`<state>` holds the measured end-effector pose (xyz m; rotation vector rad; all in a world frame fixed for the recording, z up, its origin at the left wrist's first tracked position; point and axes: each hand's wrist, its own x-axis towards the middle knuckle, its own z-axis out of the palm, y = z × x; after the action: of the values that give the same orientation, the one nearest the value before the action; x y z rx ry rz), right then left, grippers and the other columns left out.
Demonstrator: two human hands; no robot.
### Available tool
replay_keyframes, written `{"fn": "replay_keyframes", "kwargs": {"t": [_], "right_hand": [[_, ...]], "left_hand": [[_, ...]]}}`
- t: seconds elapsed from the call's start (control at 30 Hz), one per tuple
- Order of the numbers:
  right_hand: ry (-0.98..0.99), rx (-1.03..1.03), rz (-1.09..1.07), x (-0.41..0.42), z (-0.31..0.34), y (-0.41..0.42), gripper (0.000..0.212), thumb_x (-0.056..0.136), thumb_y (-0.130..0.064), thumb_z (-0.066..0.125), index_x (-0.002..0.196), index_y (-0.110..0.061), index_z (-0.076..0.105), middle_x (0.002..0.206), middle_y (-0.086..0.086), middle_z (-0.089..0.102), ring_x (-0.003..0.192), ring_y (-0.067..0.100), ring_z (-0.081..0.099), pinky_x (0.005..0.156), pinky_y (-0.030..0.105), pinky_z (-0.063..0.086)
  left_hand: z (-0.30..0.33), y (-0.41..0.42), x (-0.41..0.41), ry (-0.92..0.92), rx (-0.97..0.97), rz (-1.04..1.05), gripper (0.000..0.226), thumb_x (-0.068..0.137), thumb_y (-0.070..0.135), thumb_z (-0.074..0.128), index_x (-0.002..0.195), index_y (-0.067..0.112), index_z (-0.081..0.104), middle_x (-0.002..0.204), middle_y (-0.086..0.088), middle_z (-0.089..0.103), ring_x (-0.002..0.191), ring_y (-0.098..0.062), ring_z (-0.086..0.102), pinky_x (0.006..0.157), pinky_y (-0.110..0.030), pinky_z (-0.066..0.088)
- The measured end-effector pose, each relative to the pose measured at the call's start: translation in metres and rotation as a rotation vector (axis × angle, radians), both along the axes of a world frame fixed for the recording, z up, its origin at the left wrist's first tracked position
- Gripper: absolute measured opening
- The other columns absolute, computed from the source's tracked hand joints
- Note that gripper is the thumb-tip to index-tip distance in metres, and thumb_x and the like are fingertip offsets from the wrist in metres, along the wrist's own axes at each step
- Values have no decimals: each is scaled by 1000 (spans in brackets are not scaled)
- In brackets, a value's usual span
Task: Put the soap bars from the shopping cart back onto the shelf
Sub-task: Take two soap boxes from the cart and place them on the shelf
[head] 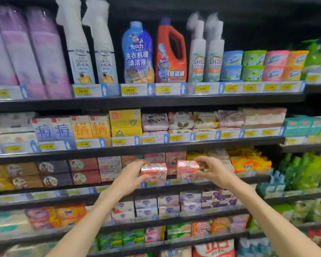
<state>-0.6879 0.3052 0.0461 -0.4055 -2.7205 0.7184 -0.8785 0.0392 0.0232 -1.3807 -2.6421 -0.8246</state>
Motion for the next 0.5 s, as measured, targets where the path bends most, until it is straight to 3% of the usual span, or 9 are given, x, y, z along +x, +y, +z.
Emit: {"fn": "replay_keyframes", "kwargs": {"t": [0.17,0.5], "right_hand": [[12,-19,30,-27,-3,16,52,83,-35,75,131,-22,56,117,-11,62,102,2,58,79,15,44],[-30,-100,58,-56,-10,32,53,84,-35,74,132,-19,56,120,-12,58,108,5,55,90,20,42]], "left_hand": [[-3,22,-12,-42,-33,62,45,92,32,66,134,22,53,132,2,59,119,-14,56,96,-29,44],[-33,43,-30,-163,-141,204,53,93,37,63,143,28,45,137,-9,50,123,-25,51,104,-34,41]]}}
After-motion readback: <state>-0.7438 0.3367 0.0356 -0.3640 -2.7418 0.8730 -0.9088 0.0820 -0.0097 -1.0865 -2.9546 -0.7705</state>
